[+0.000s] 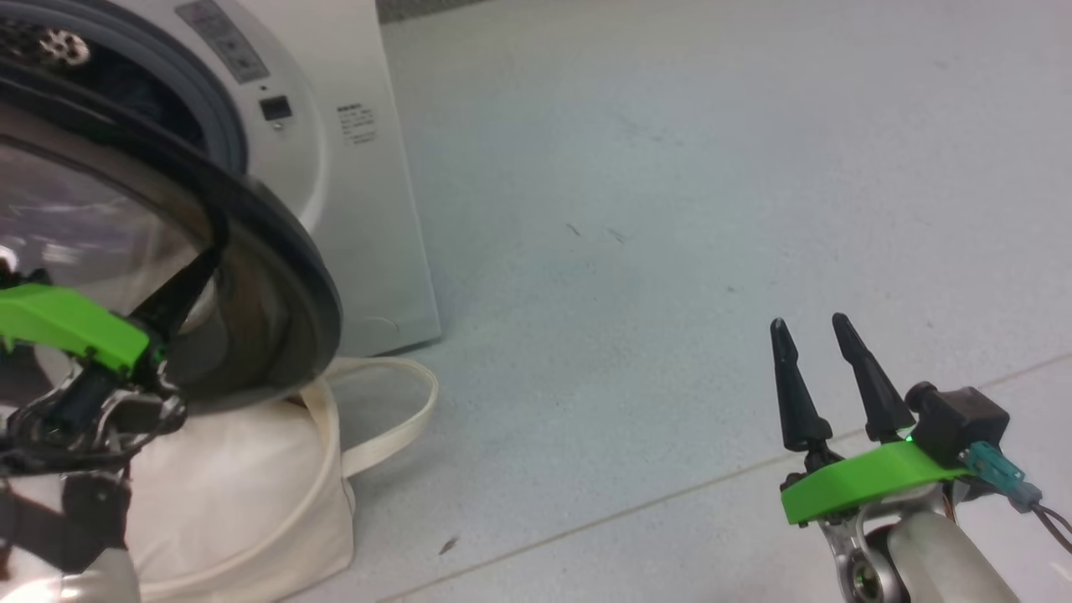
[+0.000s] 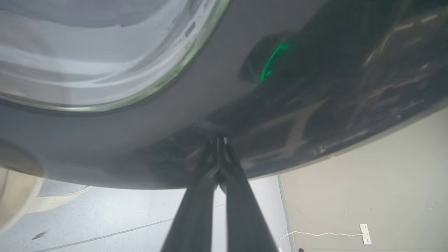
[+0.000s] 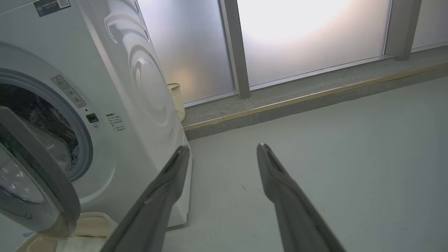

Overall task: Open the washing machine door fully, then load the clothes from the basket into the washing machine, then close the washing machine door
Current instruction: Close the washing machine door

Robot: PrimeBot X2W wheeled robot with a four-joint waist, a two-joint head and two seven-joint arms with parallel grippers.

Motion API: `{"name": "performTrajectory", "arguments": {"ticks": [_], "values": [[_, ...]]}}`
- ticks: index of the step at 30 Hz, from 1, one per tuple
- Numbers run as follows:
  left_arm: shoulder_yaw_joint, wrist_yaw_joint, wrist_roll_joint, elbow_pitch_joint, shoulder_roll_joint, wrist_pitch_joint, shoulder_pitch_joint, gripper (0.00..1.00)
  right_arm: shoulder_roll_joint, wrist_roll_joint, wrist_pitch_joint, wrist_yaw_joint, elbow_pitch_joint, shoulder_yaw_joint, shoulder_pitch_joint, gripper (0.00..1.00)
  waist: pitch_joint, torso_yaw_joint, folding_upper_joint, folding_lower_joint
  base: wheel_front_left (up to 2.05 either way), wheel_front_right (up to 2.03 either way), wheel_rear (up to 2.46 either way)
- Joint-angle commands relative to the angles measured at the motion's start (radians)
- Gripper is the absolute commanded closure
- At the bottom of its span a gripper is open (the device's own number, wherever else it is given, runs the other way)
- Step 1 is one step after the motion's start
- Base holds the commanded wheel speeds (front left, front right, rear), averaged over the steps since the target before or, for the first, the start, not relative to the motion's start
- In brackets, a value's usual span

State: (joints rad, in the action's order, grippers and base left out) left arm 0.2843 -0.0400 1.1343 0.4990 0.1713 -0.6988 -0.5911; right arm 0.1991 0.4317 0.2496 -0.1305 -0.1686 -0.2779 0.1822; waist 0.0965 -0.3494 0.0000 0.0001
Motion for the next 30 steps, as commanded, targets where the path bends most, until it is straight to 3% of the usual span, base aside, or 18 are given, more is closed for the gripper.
{"name": "performTrajectory", "arguments": {"ticks": [1,7,8,9,10,15,20,24,27,30], "values": [[0.022,-0.011,-0.01,-0.027,0.04,0.003,-0.041,1.0,-0.002,0.0,0.012,0.0,0.032,-0.016,0.039,0.0,0.018,0.001,0.0,-0.0001,0.0,0.0,0.0],[-0.031,-0.051,-0.038,-0.02,0.018,0.012,-0.022,1.0,0.003,0.002,0.012,0.0,0.027,-0.033,0.045,0.0,0.002,0.103,0.0,-0.0001,0.0,0.0,0.0],[-0.038,-0.055,-0.045,-0.025,0.014,0.02,-0.015,0.82,0.006,0.002,0.012,0.0,0.025,-0.036,0.046,0.0,-0.003,0.124,0.0,-0.0001,0.0,0.0,0.0],[-0.045,-0.061,-0.054,-0.033,0.012,0.033,-0.006,0.13,0.008,0.002,0.012,0.0,0.024,-0.039,0.046,0.0,-0.008,0.145,0.0,-0.0001,0.0,0.0,0.0],[-0.052,-0.066,-0.064,-0.041,0.01,0.047,0.003,0.0,0.011,0.003,0.012,0.0,0.023,-0.041,0.046,0.0,-0.013,0.165,0.0,-0.0001,0.0,0.0,0.0],[-0.113,-0.086,-0.158,-0.104,0.034,0.162,0.063,0.0,0.024,0.007,0.012,0.0,0.019,-0.051,0.04,0.0,-0.042,0.259,0.0,-0.0001,0.0,0.0,0.0],[-0.279,-0.09,-0.38,-0.216,0.155,0.475,0.164,0.0,0.032,0.008,0.012,0.0,0.021,-0.053,0.033,0.0,-0.065,0.322,0.0,-0.0001,0.0,0.0,0.0],[-0.374,-0.09,-0.499,-0.18,0.225,0.72,0.236,0.0,0.038,0.007,0.012,0.0,0.022,-0.048,0.027,0.0,-0.08,0.357,0.0,-0.0001,0.0,0.0,0.0],[-0.391,-0.082,-0.599,-0.113,0.257,0.892,0.26,0.0,0.041,0.005,0.012,0.0,0.023,-0.047,0.024,0.0,-0.086,0.375,0.0,-0.0001,0.0,0.0,0.0],[-0.375,-0.076,-0.624,-0.055,0.239,0.947,0.271,0.0,0.046,0.004,0.012,0.0,0.023,-0.041,0.02,0.0,-0.089,0.39,0.0,-0.0001,0.0,0.0,0.0]]}}
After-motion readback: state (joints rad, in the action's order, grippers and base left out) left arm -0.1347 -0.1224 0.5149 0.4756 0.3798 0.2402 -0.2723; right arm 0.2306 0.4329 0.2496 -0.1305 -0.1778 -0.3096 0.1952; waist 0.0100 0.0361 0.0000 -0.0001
